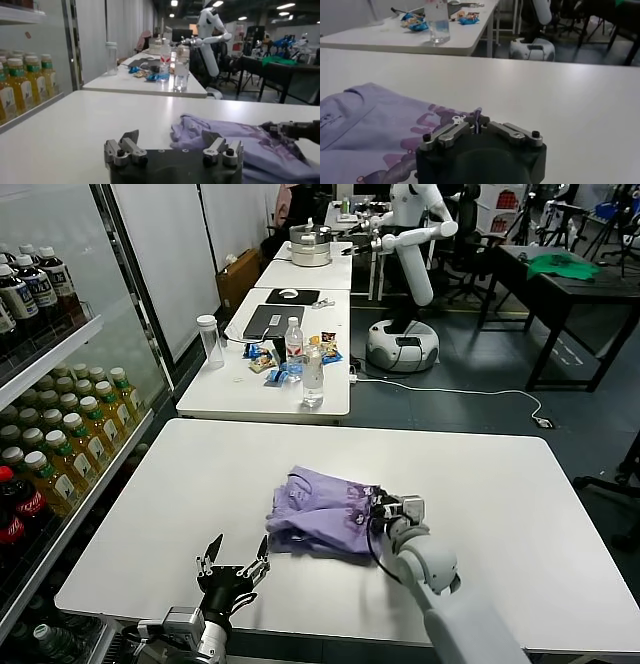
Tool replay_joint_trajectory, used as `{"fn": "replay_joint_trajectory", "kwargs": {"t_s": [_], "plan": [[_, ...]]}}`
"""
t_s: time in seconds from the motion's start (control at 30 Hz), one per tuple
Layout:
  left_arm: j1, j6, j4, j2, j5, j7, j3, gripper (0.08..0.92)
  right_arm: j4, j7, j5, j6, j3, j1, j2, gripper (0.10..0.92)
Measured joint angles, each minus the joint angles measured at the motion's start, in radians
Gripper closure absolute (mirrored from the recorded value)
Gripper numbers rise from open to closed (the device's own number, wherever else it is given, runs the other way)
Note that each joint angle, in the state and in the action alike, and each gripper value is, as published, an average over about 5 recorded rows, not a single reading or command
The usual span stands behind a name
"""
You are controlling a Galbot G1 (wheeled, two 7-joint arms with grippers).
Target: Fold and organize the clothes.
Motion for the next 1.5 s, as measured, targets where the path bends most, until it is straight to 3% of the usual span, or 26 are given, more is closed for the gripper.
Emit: {"fn": "replay_joint_trajectory", "kwargs": {"t_s": [0.37, 0.47, 0.63, 0.83, 1.2, 1.5], "plan": [[0.002, 0.0, 0.0, 0.004, -0.005, 0.004, 0.005, 0.177, -0.184, -0.178, -0.144, 0.056, -0.045, 0.191, -0.11, 0.893], [-0.002, 0.0, 0.0, 0.007, -0.008, 0.005, 0.01, 0.177, -0.218, -0.215, -0.188, 0.092, -0.047, 0.217, -0.137, 0.851], [-0.009, 0.0, 0.0, 0.009, -0.015, 0.009, 0.015, 0.177, -0.219, -0.237, -0.238, 0.187, -0.014, 0.202, -0.176, 0.711], [-0.013, -0.005, -0.001, 0.017, -0.02, 0.016, 0.02, 0.177, -0.1, -0.23, -0.275, 0.3, 0.096, 0.067, -0.207, 0.538], [-0.024, -0.023, -0.012, 0.03, -0.019, 0.039, 0.043, 0.177, 0.26, -0.231, -0.25, 0.4, 0.407, -0.384, -0.164, 0.235], [-0.044, -0.044, -0.01, 0.058, -0.015, 0.063, 0.048, 0.177, 0.443, -0.259, -0.215, 0.417, 0.549, -0.652, -0.095, 0.203]]}}
